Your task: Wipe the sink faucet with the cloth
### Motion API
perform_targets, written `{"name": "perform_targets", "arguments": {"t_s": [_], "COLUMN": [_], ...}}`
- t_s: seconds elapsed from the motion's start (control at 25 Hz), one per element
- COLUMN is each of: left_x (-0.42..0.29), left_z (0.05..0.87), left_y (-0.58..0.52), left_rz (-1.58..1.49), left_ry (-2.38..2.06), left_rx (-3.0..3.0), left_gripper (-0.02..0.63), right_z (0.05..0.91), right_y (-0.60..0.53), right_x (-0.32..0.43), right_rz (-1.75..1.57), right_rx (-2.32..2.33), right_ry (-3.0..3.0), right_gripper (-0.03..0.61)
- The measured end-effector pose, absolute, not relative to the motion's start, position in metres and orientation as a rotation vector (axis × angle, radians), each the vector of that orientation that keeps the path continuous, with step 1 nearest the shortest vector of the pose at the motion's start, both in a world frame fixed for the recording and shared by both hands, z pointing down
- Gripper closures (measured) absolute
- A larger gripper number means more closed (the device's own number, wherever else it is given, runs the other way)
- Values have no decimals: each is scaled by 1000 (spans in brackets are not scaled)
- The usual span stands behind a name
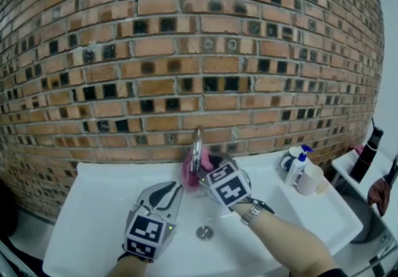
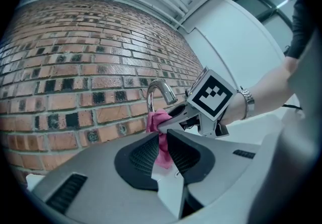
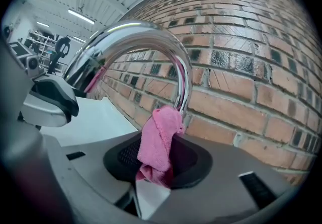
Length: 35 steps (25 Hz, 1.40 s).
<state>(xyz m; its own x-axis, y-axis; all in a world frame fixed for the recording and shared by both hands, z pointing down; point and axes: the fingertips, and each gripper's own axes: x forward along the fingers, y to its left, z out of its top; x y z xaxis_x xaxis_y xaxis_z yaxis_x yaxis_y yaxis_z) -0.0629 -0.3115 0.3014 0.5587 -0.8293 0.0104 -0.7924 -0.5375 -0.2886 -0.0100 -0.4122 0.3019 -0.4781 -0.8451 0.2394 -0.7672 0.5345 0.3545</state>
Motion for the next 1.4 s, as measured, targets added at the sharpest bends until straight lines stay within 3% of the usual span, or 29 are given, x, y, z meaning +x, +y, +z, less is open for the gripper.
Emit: {"name": "perform_targets", "arguments": {"t_s": [1.4], "left_x": [-66], "left_z": [303], "left_y": [-313], "left_rz": [-214], "left_ry": [1368], "left_rx": [-2544], "left_gripper": [555], "right_z": [249], "right_y": [-402], "right_x": [-10], "right_rz": [-494], "right_rx": [1227], "right_ry": [-2590], "right_gripper": [454]}}
